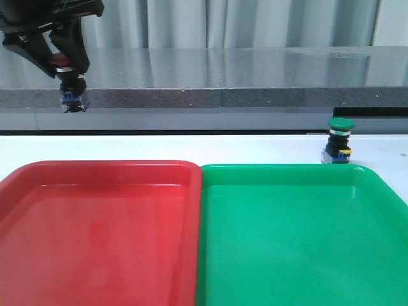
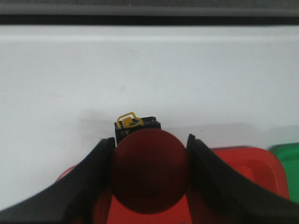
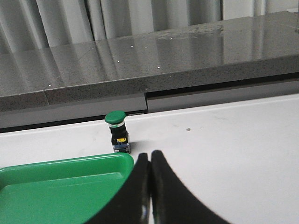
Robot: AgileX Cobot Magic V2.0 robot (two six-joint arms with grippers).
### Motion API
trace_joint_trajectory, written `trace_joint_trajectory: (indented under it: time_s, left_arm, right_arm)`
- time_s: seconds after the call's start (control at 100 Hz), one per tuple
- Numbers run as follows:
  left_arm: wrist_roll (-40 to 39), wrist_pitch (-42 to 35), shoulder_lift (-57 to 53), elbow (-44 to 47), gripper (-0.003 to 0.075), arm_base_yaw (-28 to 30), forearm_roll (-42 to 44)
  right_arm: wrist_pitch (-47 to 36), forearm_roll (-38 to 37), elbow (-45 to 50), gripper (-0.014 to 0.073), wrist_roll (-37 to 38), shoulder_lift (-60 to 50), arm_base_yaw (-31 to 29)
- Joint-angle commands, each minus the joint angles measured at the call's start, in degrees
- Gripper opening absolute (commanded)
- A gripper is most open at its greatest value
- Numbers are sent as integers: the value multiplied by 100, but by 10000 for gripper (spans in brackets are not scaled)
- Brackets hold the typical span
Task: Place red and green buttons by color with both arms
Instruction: 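Lift the red-capped button with the left gripper toward the red tray, then lower the red-capped button into the red tray with the left gripper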
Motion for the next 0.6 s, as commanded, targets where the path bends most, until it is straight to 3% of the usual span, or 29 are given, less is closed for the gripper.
trace_joint_trajectory:
  time_s: [0.0,0.14,0.45,0.59]
  left_arm:
    - [-128,-389,-532,184,62,-151,-59]
    - [-268,-843,-880,777,62,-394,-59]
    - [-664,-855,-924,1729,62,-940,-45]
    - [-852,-1213,-924,2162,62,-1134,-13]
  right_arm:
    - [-448,-76,-108,-55,-40,-119,-33]
    - [-448,-76,-108,-55,-40,-119,-33]
    - [-448,-76,-108,-55,-40,-119,-33]
    - [-448,-76,-108,-55,-40,-119,-33]
